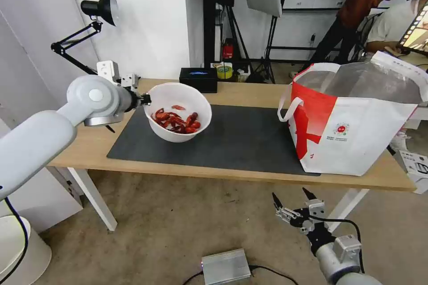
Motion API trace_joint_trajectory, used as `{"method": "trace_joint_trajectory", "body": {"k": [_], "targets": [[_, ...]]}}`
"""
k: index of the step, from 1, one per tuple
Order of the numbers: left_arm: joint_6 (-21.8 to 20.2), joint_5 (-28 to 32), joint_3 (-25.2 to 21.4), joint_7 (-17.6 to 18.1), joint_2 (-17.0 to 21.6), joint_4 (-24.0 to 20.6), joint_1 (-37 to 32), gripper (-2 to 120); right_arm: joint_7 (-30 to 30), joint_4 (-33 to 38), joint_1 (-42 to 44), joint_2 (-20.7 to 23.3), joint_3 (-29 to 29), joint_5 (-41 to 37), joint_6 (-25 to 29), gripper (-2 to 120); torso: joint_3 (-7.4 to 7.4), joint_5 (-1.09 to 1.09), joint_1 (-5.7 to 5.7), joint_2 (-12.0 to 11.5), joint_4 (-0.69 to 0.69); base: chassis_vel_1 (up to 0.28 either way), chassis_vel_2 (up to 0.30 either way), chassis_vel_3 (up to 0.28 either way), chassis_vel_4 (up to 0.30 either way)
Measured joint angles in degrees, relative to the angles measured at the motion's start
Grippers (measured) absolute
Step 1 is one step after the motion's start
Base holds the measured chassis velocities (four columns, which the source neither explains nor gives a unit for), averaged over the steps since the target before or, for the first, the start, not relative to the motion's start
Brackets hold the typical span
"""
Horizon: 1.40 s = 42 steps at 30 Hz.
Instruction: Pick up the trash from the table and place it into the takeout bag.
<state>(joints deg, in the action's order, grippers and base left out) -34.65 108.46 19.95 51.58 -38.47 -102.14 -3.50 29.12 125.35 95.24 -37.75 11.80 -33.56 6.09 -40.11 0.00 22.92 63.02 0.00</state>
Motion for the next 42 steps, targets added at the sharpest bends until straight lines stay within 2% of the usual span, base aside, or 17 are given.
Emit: {"method": "trace_joint_trajectory", "body": {"k": [11, 22, 33, 42], "targets": [[-0.48, 3.13, 3.06, 0.87, -3.11, -0.9, 4.63, 0, 0.0, 0.0, 0.0, 0.0, 0.0, 0.0, 0.0, 100, 0.0, 0.01, 0.0, 0.0, 0.0, 0.0, 0.0, 0.0, 0.0], [-0.54, 5.19, 6.22, 0.9, -8.0, -1.83, 7.88, 0, 0.0, 0.0, 0.0, 0.0, 0.0, 0.0, 0.0, 100, 0.0, 0.0, 0.0, 0.0, 0.0, 0.0, 0.0, 0.0, 0.0], [-0.3, 5.91, 9.86, 1.05, -12.95, 0.21, 12.12, 0, 0.0, 0.0, 0.0, 0.0, 0.0, 0.0, 0.0, 100, 0.0, 0.0, 0.0, 0.0, 0.0, 0.0, 0.0, 0.0, 0.0], [-0.29, 7.02, 11.74, 1.01, -14.52, 1.02, 14.52, 0, 0.0, 0.0, 0.0, 0.0, 0.0, 0.0, 0.0, 100, 0.0, 0.0, 0.0, 0.0, 0.01, 0.0, 0.0, 0.0, 0.0]]}}
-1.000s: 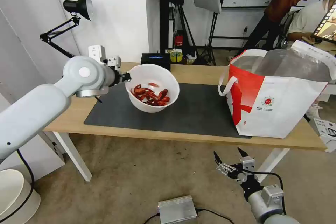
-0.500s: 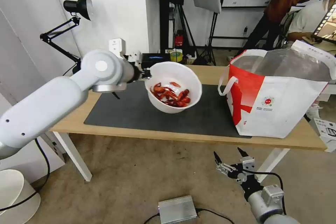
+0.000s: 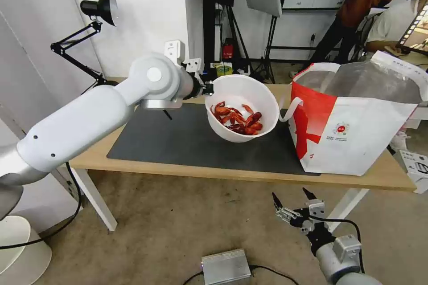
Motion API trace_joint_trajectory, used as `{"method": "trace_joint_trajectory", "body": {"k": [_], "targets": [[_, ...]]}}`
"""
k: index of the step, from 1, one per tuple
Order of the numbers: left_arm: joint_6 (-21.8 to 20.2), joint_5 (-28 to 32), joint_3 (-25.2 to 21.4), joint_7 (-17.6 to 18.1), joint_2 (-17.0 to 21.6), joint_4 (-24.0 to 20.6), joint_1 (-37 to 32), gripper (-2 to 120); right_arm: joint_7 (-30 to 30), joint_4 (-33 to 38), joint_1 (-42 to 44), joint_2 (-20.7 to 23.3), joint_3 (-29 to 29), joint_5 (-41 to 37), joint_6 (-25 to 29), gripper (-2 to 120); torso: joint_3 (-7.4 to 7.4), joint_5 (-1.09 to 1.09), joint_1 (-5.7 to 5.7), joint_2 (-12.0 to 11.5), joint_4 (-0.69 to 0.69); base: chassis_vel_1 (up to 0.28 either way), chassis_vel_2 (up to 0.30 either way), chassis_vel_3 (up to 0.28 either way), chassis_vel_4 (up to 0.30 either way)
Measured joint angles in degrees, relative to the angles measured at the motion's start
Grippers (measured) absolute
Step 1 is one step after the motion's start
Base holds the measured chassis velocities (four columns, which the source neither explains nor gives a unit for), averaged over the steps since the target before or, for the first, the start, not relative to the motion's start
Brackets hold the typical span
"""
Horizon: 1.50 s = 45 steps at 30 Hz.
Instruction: Pick up the trash from the table and place it into the takeout bag.
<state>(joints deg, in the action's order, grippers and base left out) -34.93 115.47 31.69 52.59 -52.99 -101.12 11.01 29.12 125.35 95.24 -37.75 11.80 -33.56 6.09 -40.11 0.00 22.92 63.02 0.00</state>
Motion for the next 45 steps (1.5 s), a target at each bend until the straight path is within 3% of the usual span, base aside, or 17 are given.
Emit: {"method": "trace_joint_trajectory", "body": {"k": [16, 45], "targets": [[0.0, 0.94, 0.8, -0.24, -2.65, 1.82, 2.43, 0, 0.0, 0.0, 0.0, 0.0, 0.0, 0.0, 0.0, 100, 0.0, 0.0, 0.0, 0.0, 0.0, 0.0, 0.0, 0.0, 0.0], [-0.22, 3.48, 4.4, -3.95, -8.42, 13.09, 16.8, 0, 0.0, 0.0, 0.0, 0.0, 0.0, 0.0, 0.0, 100, 0.0, 0.0, 0.0, 0.0, -0.01, 0.0, 0.0, 0.0, 0.0]]}}
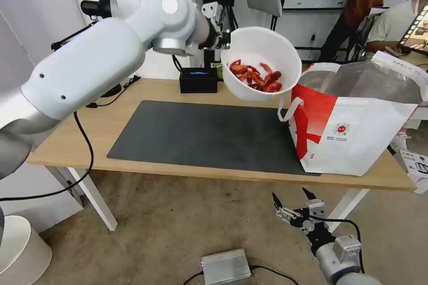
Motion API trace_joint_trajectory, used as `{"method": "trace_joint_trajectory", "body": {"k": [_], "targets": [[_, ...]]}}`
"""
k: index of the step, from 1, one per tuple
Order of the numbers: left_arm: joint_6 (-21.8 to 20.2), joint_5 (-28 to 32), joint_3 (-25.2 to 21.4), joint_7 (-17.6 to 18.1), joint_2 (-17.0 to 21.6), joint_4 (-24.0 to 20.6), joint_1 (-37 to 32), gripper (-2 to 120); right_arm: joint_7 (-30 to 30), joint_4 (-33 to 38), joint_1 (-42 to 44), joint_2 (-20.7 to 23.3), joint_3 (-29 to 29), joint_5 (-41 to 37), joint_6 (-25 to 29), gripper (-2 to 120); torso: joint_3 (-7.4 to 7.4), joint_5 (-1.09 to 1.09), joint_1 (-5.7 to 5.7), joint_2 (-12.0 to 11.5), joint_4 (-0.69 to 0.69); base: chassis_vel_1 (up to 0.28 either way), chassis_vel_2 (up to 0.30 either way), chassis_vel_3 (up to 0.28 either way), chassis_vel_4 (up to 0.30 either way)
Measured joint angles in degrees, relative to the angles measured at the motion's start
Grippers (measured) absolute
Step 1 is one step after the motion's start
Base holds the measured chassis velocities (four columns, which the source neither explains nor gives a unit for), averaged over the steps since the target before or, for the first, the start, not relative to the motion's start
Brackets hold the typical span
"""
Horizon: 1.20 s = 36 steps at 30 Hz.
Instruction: Pick up the trash from the table and place it into the takeout bag.
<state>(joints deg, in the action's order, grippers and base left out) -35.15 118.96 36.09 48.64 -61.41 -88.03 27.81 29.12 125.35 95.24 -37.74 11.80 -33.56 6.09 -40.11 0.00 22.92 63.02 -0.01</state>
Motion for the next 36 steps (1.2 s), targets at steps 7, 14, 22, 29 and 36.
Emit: {"method": "trace_joint_trajectory", "body": {"k": [7, 14, 22, 29, 36], "targets": [[0.0, -0.01, 0.55, -0.77, -2.18, 2.41, 1.64, 0, 0.0, 0.0, 0.0, 0.0, 0.0, 0.0, 0.0, 100, 0.0, 0.0, 0.0, 0.0, 0.0, 0.0, 0.0, 0.0, 0.0], [0.0, -0.05, 2.08, -2.53, -3.58, 5.83, 4.94, 0, 0.0, 0.0, 0.0, 0.0, 0.0, 0.0, 0.0, 100, 0.0, -0.01, 0.0, 0.0, 0.01, 0.0, 0.0, 0.0, 0.0], [0.0, -0.09, 2.73, -3.57, -5.69, 8.52, 6.64, 0, 0.0, 0.0, 0.0, 0.0, 0.0, 0.0, 0.0, 100, 0.0, 0.0, 0.0, 0.0, 0.01, 0.0, 0.0, 0.0, 0.0], [0.0, -0.53, 2.71, -4.42, -8.53, 11.07, 6.9, 0, 0.0, 0.0, 0.0, 0.0, 0.0, 0.0, 0.0, 100, 0.0, 0.0, 0.0, 0.0, 0.0, 0.0, 0.0, 0.0, 0.0], [0.01, -1.82, 2.48, -5.48, -12.33, 14.02, 6.93, 0, 0.0, 0.0, 0.0, 0.0, 0.0, 0.0, 0.0, 100, 0.0, 0.01, 0.0, 0.0, 0.0, 0.0, 0.0, 0.0, 0.0]]}}
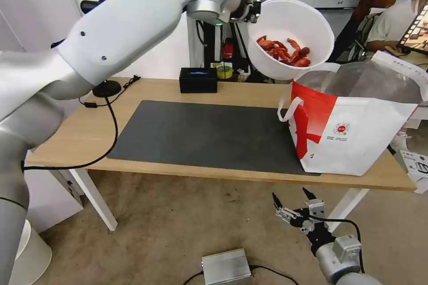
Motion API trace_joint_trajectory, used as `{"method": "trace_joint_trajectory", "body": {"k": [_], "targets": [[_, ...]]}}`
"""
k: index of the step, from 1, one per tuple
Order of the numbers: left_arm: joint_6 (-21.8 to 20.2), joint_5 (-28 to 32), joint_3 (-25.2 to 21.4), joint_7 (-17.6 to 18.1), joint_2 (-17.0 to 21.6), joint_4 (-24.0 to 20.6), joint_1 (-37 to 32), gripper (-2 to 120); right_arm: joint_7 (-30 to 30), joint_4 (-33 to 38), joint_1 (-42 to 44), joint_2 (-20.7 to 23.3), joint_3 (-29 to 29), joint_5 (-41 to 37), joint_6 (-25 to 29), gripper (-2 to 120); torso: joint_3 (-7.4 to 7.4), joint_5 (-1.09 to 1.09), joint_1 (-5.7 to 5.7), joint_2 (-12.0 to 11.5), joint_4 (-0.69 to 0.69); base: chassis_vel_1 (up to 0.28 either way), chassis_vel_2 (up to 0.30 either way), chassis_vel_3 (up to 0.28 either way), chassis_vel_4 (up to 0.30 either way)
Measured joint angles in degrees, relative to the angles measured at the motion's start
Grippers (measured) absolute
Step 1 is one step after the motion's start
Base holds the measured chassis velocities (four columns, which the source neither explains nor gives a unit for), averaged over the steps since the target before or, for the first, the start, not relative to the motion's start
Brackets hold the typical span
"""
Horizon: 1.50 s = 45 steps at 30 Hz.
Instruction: Pick up the trash from the table and place it into the takeout bag.
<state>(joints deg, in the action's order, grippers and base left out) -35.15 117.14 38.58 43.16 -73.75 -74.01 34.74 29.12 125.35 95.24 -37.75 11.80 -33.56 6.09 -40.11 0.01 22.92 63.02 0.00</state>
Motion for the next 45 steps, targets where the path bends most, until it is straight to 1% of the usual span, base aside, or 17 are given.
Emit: {"method": "trace_joint_trajectory", "body": {"k": [8, 18, 22, 23, 27, 28, 31, 33, 36, 37, 39, 45], "targets": [[0.1, -0.98, 0.04, -1.23, -2.74, 2.25, 0.15, 0, 0.0, 0.0, 0.0, 0.0, 0.0, 0.0, 0.0, 100, 0.0, -0.01, 0.0, 0.0, 0.01, 0.0, 0.0, 0.0, 0.0], [0.25, -2.33, 0.05, -1.45, -5.8, 3.98, -0.09, 0, 0.0, 0.0, 0.0, 0.0, 0.0, 0.0, 0.0, 100, 0.0, -0.01, 0.0, 0.0, 0.01, 0.0, 0.0, 0.0, 0.0], [0.31, -2.92, -0.02, -1.4, -8.03, 5.44, -0.13, 0, 0.0, 0.0, 0.0, 0.0, 0.0, 0.0, 0.0, 100, 0.0, 0.0, 0.0, 0.0, 0.0, 0.0, 0.0, 0.0, 0.0], [0.31, -2.92, -0.02, -1.4, -8.03, 5.44, -0.13, 0, 0.0, 0.0, 0.0, 0.0, 0.0, 0.0, 0.0, 100, 0.0, 0.0, 0.0, 0.0, 0.0, 0.0, 0.0, 0.0, 0.0], [0.32, -4.01, 0.22, -1.48, -10.44, 7.91, 0.0, 0, 0.0, 0.0, 0.0, 0.0, 0.0, 0.0, 0.0, 100, 0.0, -0.01, -0.01, 0.0, 0.0, 0.0, 0.0, 0.0, 0.0], [0.32, -4.01, 0.22, -1.48, -10.44, 7.91, 0.0, 0, 0.0, 0.0, 0.0, 0.0, 0.0, 0.0, 0.0, 100, 0.0, -0.01, -0.01, 0.0, 0.0, 0.0, 0.0, 0.0, 0.0], [0.24, -5.29, 1.07, -1.6, -12.75, 10.86, 0.0, 0, 0.0, 0.0, 0.0, 0.0, 0.0, 0.0, 0.0, 100, 0.0, 0.0, -0.01, 0.0, 0.01, 0.0, 0.0, 0.0, 0.0], [0.18, -5.65, 1.29, -1.63, -13.36, 11.73, 0.0, 0, 0.0, 0.0, 0.0, 0.0, 0.0, 0.0, 0.0, 100, 0.0, 0.0, -0.01, 0.0, 0.0, 0.0, 0.0, 0.0, 0.0], [0.08, -7.52, 1.81, -2.11, -15.88, 15.39, -0.09, 0, 0.0, 0.0, 0.0, 0.0, 0.0, 0.0, 0.0, 100, 0.0, 0.0, -0.01, 0.0, 0.0, 0.0, 0.0, 0.0, 0.0], [0.08, -7.52, 1.81, -2.11, -15.88, 15.39, -0.09, 0, 0.0, 0.0, 0.0, 0.0, 0.0, 0.0, 0.0, 100, 0.0, 0.0, -0.01, 0.0, 0.0, 0.0, 0.0, 0.0, 0.0], [0.05, -8.72, 2.08, -2.56, -17.14, 17.22, -0.19, 0, 0.0, 0.0, 0.0, 0.0, 0.0, 0.0, 0.0, 100, 0.0, 0.0, 0.0, 0.0, 0.0, 0.0, 0.0, 0.0, 0.0], [0.18, -10.92, 3.36, -3.53, -17.79, 17.61, -0.6, 0, 0.0, 0.0, 0.0, 0.0, 0.0, 0.0, 0.0, 100, 0.0, 0.0, -0.01, 0.01, 0.0, 0.0, 0.0, 0.0, 0.0]]}}
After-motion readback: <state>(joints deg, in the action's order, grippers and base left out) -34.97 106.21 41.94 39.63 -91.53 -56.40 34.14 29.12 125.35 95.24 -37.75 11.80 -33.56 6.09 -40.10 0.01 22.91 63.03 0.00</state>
